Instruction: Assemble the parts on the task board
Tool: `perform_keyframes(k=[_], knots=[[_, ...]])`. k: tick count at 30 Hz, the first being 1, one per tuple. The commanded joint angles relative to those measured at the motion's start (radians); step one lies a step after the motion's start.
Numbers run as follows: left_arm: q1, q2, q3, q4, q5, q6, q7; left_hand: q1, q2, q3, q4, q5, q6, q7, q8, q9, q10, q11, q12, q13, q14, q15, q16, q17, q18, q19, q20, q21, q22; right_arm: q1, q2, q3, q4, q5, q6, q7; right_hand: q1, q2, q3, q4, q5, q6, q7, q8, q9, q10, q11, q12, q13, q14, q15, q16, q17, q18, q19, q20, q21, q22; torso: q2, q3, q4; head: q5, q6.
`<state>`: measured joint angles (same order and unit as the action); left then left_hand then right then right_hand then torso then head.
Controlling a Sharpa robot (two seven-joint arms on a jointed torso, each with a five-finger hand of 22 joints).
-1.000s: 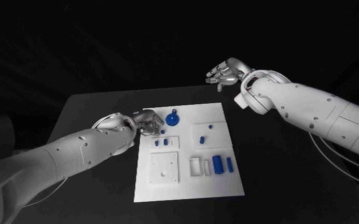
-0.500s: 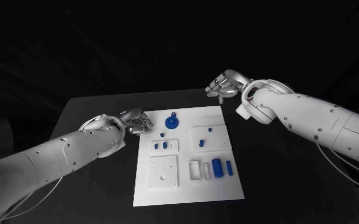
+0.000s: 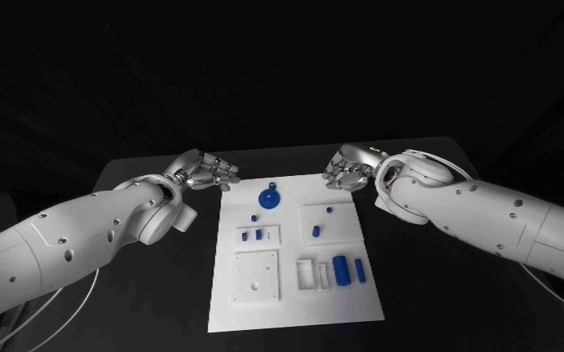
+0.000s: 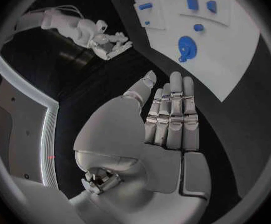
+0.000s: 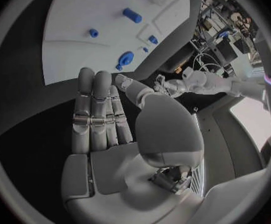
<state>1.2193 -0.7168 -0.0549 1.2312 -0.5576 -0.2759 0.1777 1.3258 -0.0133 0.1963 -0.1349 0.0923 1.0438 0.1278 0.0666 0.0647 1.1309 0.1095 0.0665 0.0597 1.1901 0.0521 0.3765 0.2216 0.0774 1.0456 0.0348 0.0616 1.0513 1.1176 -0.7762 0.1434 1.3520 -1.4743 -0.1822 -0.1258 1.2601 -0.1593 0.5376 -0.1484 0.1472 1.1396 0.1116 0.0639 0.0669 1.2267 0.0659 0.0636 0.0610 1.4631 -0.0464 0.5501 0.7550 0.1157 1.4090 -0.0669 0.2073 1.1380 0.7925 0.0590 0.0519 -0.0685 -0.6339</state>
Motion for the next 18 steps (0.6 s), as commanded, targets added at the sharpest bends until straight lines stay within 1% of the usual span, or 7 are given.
perform_keyframes(k=[1,2,4,5,7,11,18], knots=[[0.003,-0.014,0.002,0.035,0.219,0.005,0.060,-0.002,0.002,-0.036,0.019,-0.004,-0.012,-0.001,0.001,0.000,-0.029,0.008,-0.004,0.000,0.004,0.023,-0.154,-0.046,-0.012,-0.041,0.026,-0.002,-0.145,-0.008,-0.001,-0.013,0.013,-0.191,0.032,-0.096,0.001,-0.020,0.022,0.009,-0.016,-0.008,0.000,-0.001,-0.001,-0.013,0.002,-0.004,-0.001,0.009,0.009,0.003,0.000,0.013,0.003,0.009,-0.004,0.002,0.001,-0.0032,0.0004,-0.007,0.003],[0.003,-0.019,0.002,0.045,0.233,0.009,0.065,0.027,0.021,-0.085,0.031,-0.003,-0.013,0.002,0.003,0.000,-0.034,0.003,-0.001,0.001,0.103,0.027,-0.319,-0.066,-0.001,-0.017,0.036,0.013,-0.364,-0.011,-0.001,-0.019,0.015,-0.209,0.032,-0.106,0.001,-0.027,0.027,0.014,-0.022,-0.010,-0.001,-0.001,-0.001,-0.016,0.002,-0.005,-0.001,0.009,0.009,0.003,0.000,0.013,0.003,0.010,-0.005,0.002,0.001,-0.0037,0.0014,-0.010,0.004],[0.004,-0.025,0.002,0.058,0.247,0.014,0.070,0.030,0.022,-0.093,0.029,-0.009,-0.018,-0.004,0.001,0.000,-0.039,0.005,-0.005,-0.001,0.087,0.024,-0.312,-0.067,-0.008,-0.002,0.032,0.002,-0.400,-0.015,-0.001,-0.027,0.017,-0.233,0.031,-0.117,0.001,-0.033,0.033,0.018,-0.027,-0.011,-0.001,-0.001,-0.001,-0.019,0.003,-0.005,-0.001,0.010,0.010,0.003,-0.001,0.013,0.004,0.010,-0.007,0.002,0.002,-0.0040,0.0026,-0.011,0.006],[0.004,-0.029,0.002,0.066,0.255,0.018,0.073,0.035,0.030,-0.101,0.022,-0.017,-0.019,-0.005,0.001,0.000,-0.040,0.004,-0.005,-0.001,0.097,0.020,-0.317,-0.064,-0.021,0.008,0.022,0.005,-0.457,-0.019,-0.001,-0.031,0.018,-0.248,0.030,-0.125,0.002,-0.039,0.038,0.022,-0.030,-0.013,-0.001,-0.001,-0.001,-0.024,0.005,-0.005,-0.001,0.010,0.011,0.003,-0.002,0.014,0.006,0.011,-0.009,0.002,0.002,-0.0047,0.0028,-0.011,0.006],[0.004,-0.033,0.003,0.079,0.264,0.024,0.078,0.040,0.038,-0.100,0.017,-0.029,-0.018,-0.007,0.001,0.000,-0.040,0.002,-0.005,-0.001,0.108,0.015,-0.313,-0.062,-0.024,0.010,0.020,0.005,-0.477,-0.026,0.002,-0.037,0.019,-0.271,0.024,-0.135,0.003,-0.044,0.041,0.026,-0.044,-0.012,-0.002,-0.001,-0.001,-0.010,0.000,-0.003,0.000,0.010,0.010,0.003,-0.002,0.015,0.007,0.012,-0.012,0.002,0.002,-0.0045,0.0022,-0.011,0.006],[0.004,-0.038,0.003,0.099,0.275,0.031,0.085,0.030,0.046,-0.108,-0.005,-0.026,-0.013,-0.005,0.000,-0.001,-0.023,0.000,-0.006,-0.001,0.109,0.015,-0.312,-0.066,-0.034,0.026,0.016,0.009,-0.575,-0.043,0.014,-0.047,0.017,-0.310,-0.001,-0.152,0.009,-0.059,0.055,0.037,-0.056,-0.010,-0.002,-0.001,0.000,-0.014,0.002,-0.004,-0.001,0.013,0.013,0.005,-0.003,0.015,0.014,0.012,-0.018,0.002,0.001,-0.0028,0.0010,-0.008,0.005],[0.004,-0.039,0.003,0.110,0.279,0.030,0.088,0.033,0.048,-0.111,-0.014,-0.024,-0.011,0.002,0.001,0.000,-0.024,0.008,-0.005,-0.001,0.105,0.018,-0.313,-0.067,-0.032,0.033,0.017,0.012,-0.612,-0.056,0.030,-0.055,0.017,-0.339,-0.017,-0.170,0.014,-0.072,0.086,0.044,-0.077,-0.012,0.003,-0.001,0.000,-0.024,0.006,-0.005,-0.001,0.014,0.015,0.012,-0.003,0.023,0.020,0.017,-0.020,0.012,0.002,-0.0023,0.0049,-0.006,0.002]])
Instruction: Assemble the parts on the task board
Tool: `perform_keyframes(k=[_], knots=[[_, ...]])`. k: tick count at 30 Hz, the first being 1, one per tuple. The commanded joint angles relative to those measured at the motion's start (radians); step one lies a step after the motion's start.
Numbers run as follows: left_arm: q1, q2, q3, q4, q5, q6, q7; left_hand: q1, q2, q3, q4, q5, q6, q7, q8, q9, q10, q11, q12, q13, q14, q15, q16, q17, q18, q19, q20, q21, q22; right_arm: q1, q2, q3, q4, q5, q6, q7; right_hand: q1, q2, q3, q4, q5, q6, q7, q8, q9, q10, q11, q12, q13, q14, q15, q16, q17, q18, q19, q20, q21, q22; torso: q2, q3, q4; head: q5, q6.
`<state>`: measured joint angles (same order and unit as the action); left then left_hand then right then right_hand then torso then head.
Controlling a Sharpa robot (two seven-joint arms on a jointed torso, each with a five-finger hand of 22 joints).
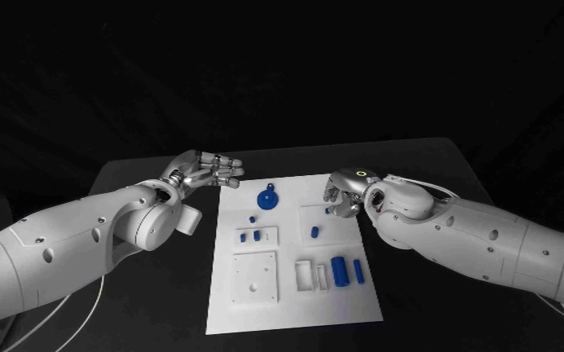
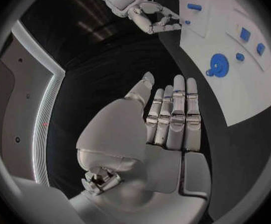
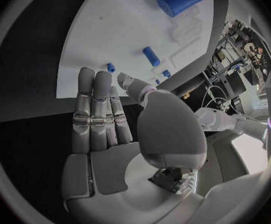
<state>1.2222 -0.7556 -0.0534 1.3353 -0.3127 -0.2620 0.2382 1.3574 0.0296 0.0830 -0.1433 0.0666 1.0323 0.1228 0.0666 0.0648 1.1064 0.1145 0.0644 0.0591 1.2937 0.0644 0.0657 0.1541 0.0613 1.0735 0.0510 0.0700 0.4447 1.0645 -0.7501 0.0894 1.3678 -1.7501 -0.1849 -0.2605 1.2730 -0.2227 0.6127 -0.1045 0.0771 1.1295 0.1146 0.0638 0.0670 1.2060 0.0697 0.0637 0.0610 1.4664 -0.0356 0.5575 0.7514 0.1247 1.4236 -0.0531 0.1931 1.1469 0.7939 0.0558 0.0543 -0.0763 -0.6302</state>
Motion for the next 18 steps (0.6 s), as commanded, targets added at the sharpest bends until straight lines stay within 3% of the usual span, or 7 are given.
perform_keyframes(k=[1,4,8,14,18], knots=[[0.001,-0.001,0.001,0.006,0.034,0.015,0.028,0.002,0.005,0.002,-0.007,0.002,0.000,0.007,0.001,0.000,0.001,0.003,-0.003,-0.001,0.001,0.006,-0.002,0.000,-0.015,0.005,0.001,0.004,-0.007,-0.004,0.005,-0.003,0.001,-0.064,-0.014,-0.037,0.001,-0.010,0.020,0.001,-0.010,0.000,0.000,-0.001,0.000,-0.003,0.001,-0.005,-0.001,0.009,0.004,0.007,0.002,0.014,0.005,0.002,-0.006,0.007,0.000,0.0003,0.0036,0.001,-0.003],[0.001,-0.002,0.001,0.008,0.035,0.013,0.029,0.003,0.004,-0.002,-0.009,0.003,0.001,0.010,0.001,0.000,-0.004,0.007,-0.003,-0.001,-0.014,0.012,-0.003,-0.003,-0.013,0.005,0.005,0.004,-0.019,-0.009,0.014,-0.009,-0.004,-0.066,-0.014,-0.039,-0.001,-0.014,0.029,0.002,-0.009,-0.003,0.001,-0.001,-0.001,-0.004,0.002,-0.005,-0.001,0.008,0.004,0.010,0.003,0.014,0.005,0.002,-0.005,0.014,0.001,0.0022,-0.0001,0.004,-0.003],[0.002,-0.002,0.001,0.010,0.035,0.009,0.032,0.004,0.006,-0.005,-0.010,0.006,0.001,0.010,0.001,0.000,-0.006,0.009,-0.003,-0.001,-0.024,0.015,-0.003,-0.006,-0.009,0.005,0.009,0.006,-0.031,-0.016,0.026,-0.015,-0.011,-0.069,-0.020,-0.042,-0.001,-0.016,0.030,0.002,-0.008,-0.005,0.001,-0.002,-0.001,-0.005,0.003,-0.005,-0.001,0.007,0.003,0.012,0.003,0.014,0.005,0.002,-0.006,0.019,0.002,0.0041,-0.0006,0.008,-0.006],[0.002,0.000,0.001,0.011,0.035,0.009,0.032,0.006,0.006,-0.005,-0.012,0.012,0.001,0.018,0.001,0.000,-0.005,0.011,-0.003,-0.001,-0.024,0.016,-0.002,-0.006,-0.007,0.006,0.010,0.008,-0.039,-0.025,0.042,-0.019,-0.025,-0.074,-0.018,-0.043,0.003,-0.017,0.043,-0.003,-0.011,-0.004,0.002,-0.001,0.000,-0.003,0.002,-0.005,-0.001,0.006,0.002,0.017,0.004,0.015,0.007,0.000,-0.004,0.035,0.001,0.0030,0.0009,0.010,-0.010],[0.002,0.000,0.001,0.012,0.035,0.010,0.032,0.006,0.006,-0.005,-0.013,0.012,0.001,0.019,0.001,0.000,-0.005,0.011,-0.003,-0.001,-0.020,0.015,-0.002,-0.006,-0.007,0.008,0.009,0.009,-0.040,-0.030,0.047,-0.023,-0.033,-0.081,-0.014,-0.046,0.002,-0.012,0.053,-0.006,-0.011,0.003,0.000,-0.001,0.000,0.004,0.001,-0.005,-0.001,0.004,0.002,0.023,0.007,0.015,0.005,-0.001,-0.002,0.056,0.001,0.0037,-0.0014,0.013,-0.014]])
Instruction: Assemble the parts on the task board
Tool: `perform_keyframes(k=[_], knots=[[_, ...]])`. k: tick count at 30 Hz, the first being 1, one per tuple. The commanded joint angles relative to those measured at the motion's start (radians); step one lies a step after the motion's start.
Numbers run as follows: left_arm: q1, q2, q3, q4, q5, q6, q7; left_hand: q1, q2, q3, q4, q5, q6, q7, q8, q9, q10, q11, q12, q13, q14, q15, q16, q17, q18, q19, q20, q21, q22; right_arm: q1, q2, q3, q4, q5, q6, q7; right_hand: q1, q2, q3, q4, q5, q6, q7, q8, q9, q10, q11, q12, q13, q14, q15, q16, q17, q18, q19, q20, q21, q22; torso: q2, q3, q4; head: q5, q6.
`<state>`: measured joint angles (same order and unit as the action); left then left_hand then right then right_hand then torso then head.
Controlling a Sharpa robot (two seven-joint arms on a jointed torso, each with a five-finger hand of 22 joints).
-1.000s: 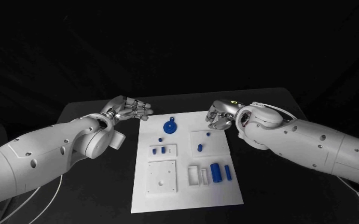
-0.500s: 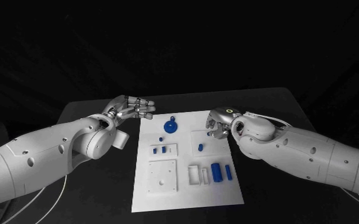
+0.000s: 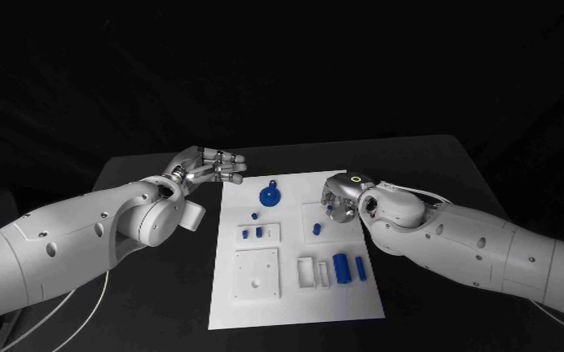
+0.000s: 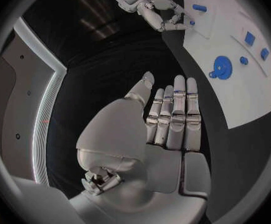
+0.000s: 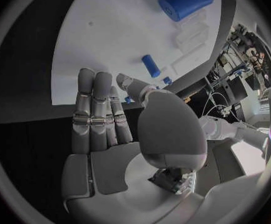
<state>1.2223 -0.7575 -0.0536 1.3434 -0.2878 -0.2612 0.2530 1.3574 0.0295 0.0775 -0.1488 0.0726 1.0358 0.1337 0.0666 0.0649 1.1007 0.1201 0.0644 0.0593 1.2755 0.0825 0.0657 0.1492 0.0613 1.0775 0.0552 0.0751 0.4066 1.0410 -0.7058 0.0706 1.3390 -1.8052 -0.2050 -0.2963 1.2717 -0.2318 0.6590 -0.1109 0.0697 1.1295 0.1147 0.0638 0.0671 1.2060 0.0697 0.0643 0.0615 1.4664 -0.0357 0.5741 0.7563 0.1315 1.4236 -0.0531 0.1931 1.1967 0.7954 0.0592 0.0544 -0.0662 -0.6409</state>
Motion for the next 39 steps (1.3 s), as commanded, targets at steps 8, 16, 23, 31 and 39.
perform_keyframes(k=[8,16,23,31,39], knots=[[0.001,0.001,0.001,0.007,0.010,0.017,0.012,0.005,0.005,-0.003,-0.006,0.005,-0.005,0.010,0.001,0.000,-0.002,0.006,-0.003,-0.001,0.018,-0.008,0.000,0.005,-0.006,0.012,0.001,0.010,-0.004,-0.009,0.008,-0.006,-0.019,-0.037,0.005,-0.018,0.001,0.001,0.023,-0.007,-0.005,0.010,-0.001,-0.001,-0.001,0.010,-0.001,-0.005,-0.001,0.002,-0.001,0.011,0.002,0.008,0.004,-0.003,-0.004,0.031,-0.001,0.0002,-0.0015,0.002,-0.006],[0.001,0.000,0.001,0.006,0.010,0.019,0.011,0.005,0.005,-0.005,-0.005,0.005,-0.005,0.010,0.001,0.000,-0.003,0.007,-0.002,-0.001,0.018,-0.008,-0.001,0.006,-0.008,0.011,0.001,0.011,-0.006,-0.010,0.014,-0.006,-0.031,-0.045,0.010,-0.021,0.004,0.011,0.033,-0.017,-0.005,0.022,-0.004,-0.001,0.000,0.023,-0.005,-0.005,-0.001,0.001,-0.002,0.015,0.003,0.009,0.003,-0.003,-0.008,0.054,-0.001,0.0000,-0.0012,0.002,-0.009],[0.001,0.000,0.001,0.007,0.010,0.020,0.011,0.005,0.005,-0.005,-0.005,0.005,-0.005,0.010,0.001,0.000,-0.003,0.007,-0.002,-0.001,0.018,-0.008,-0.001,0.006,-0.008,0.011,0.001,0.011,-0.006,-0.011,0.022,-0.008,-0.042,-0.047,0.015,-0.018,0.012,0.034,0.031,-0.030,-0.006,0.056,-0.012,0.000,0.001,0.054,-0.014,-0.005,-0.001,0.001,-0.007,0.017,0.004,0.006,0.003,-0.009,-0.007,0.073,0.000,0.0000,-0.0022,0.003,-0.012],[0.001,0.000,0.001,0.006,0.010,0.020,0.011,0.007,0.006,-0.007,-0.003,0.004,-0.004,0.010,0.001,0.000,-0.003,0.006,-0.003,-0.001,0.022,-0.009,0.000,0.009,-0.008,0.013,-0.001,0.014,-0.009,-0.023,0.038,-0.012,-0.056,-0.053,0.013,-0.016,0.021,0.072,0.007,-0.051,-0.013,0.116,-0.027,0.002,0.008,0.121,-0.036,-0.004,0.002,0.005,-0.018,0.026,0.009,-0.003,0.007,-0.018,-0.005,0.091,-0.001,0.0004,-0.0009,0.007,-0.018],[0.001,-0.001,0.001,0.006,0.009,0.021,0.010,0.009,0.006,-0.007,-0.004,0.004,-0.003,0.010,0.001,0.000,-0.003,0.006,-0.003,-0.001,0.025,-0.010,0.000,0.011,-0.008,0.015,-0.002,0.016,-0.009,-0.032,0.049,-0.022,-0.066,-0.072,0.020,-0.023,0.017,0.091,-0.008,-0.079,-0.011,0.145,-0.034,0.001,0.008,0.147,-0.044,-0.003,0.002,0.005,-0.029,0.044,0.015,-0.018,0.014,-0.032,-0.002,0.111,-0.002,0.0003,-0.0033,0.009,-0.021]])
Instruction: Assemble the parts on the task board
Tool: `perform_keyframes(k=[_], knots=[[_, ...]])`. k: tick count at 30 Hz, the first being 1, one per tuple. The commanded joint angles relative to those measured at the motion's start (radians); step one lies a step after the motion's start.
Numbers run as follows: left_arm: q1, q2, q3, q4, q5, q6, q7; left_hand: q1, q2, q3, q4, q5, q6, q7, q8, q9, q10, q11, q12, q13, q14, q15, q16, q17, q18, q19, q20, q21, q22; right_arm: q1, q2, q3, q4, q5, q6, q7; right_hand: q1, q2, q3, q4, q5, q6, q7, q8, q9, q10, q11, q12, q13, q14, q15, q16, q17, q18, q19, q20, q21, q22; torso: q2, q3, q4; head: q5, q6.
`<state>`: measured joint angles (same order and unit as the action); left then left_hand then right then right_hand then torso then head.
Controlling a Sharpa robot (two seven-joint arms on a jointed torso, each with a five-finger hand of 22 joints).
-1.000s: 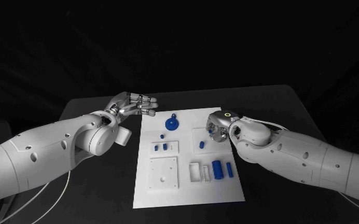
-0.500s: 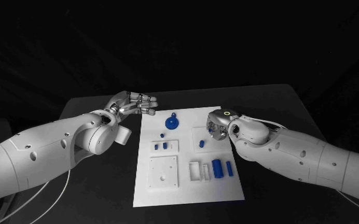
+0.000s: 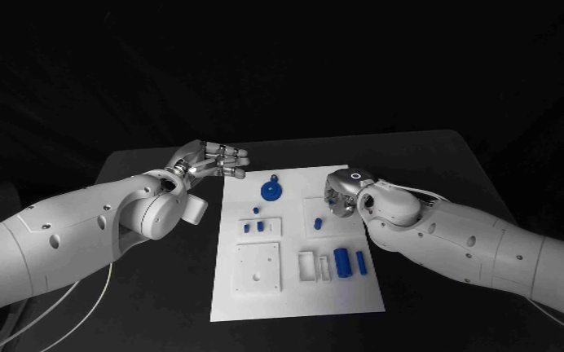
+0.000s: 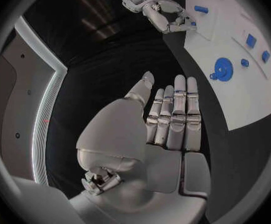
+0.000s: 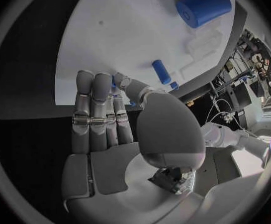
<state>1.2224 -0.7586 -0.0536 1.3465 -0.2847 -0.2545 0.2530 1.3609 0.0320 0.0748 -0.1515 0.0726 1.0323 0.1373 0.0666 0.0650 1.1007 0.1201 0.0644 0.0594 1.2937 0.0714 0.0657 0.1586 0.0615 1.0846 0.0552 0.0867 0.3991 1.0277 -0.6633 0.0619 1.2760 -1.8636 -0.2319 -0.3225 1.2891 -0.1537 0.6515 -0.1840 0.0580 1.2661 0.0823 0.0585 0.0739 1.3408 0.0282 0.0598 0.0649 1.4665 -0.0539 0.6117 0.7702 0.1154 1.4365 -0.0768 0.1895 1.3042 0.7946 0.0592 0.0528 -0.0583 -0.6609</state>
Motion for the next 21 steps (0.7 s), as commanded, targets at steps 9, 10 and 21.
perform_keyframes(k=[9,10,21], knots=[[0.001,0.001,0.001,-0.002,0.005,0.017,0.011,0.009,0.006,-0.003,-0.004,0.010,0.001,0.006,0.001,0.000,-0.002,0.006,-0.003,-0.001,0.006,0.000,-0.001,0.002,-0.008,0.007,-0.003,0.006,-0.001,-0.023,0.006,-0.017,-0.005,-0.035,0.007,0.000,-0.016,0.008,0.023,-0.026,0.029,0.032,-0.009,0.006,0.001,0.035,-0.009,0.001,-0.001,0.004,-0.016,0.024,0.001,-0.009,0.011,-0.016,0.007,0.022,-0.001,0.0000,-0.0011,-0.001,0.001],[0.001,0.001,0.001,-0.003,0.005,0.018,0.012,0.009,0.006,-0.003,-0.004,0.010,0.001,0.006,0.001,0.000,-0.002,0.006,-0.003,-0.001,0.006,0.000,-0.001,0.002,-0.008,0.007,-0.003,0.006,-0.001,-0.023,0.005,-0.017,-0.004,-0.037,0.000,0.001,-0.018,0.006,0.027,-0.026,0.034,0.033,-0.010,0.005,0.002,0.037,-0.010,0.001,-0.001,0.004,-0.017,0.026,0.000,-0.009,0.012,-0.016,0.009,0.023,-0.001,0.0004,-0.0006,-0.001,0.001],[0.001,0.003,0.001,-0.018,0.006,0.024,0.019,0.007,0.006,-0.002,-0.004,0.011,0.002,0.006,0.001,0.000,-0.003,0.006,-0.003,-0.001,0.005,0.001,-0.001,0.003,-0.010,0.002,-0.003,0.010,0.001,-0.024,-0.016,-0.007,0.019,-0.027,-0.090,0.017,-0.027,-0.004,0.049,-0.023,0.039,0.042,-0.012,0.006,0.003,0.045,-0.012,0.001,-0.001,0.002,-0.019,0.041,-0.012,-0.008,0.009,-0.018,0.032,0.025,-0.002,-0.0011,-0.0017,0.007,0.002]])
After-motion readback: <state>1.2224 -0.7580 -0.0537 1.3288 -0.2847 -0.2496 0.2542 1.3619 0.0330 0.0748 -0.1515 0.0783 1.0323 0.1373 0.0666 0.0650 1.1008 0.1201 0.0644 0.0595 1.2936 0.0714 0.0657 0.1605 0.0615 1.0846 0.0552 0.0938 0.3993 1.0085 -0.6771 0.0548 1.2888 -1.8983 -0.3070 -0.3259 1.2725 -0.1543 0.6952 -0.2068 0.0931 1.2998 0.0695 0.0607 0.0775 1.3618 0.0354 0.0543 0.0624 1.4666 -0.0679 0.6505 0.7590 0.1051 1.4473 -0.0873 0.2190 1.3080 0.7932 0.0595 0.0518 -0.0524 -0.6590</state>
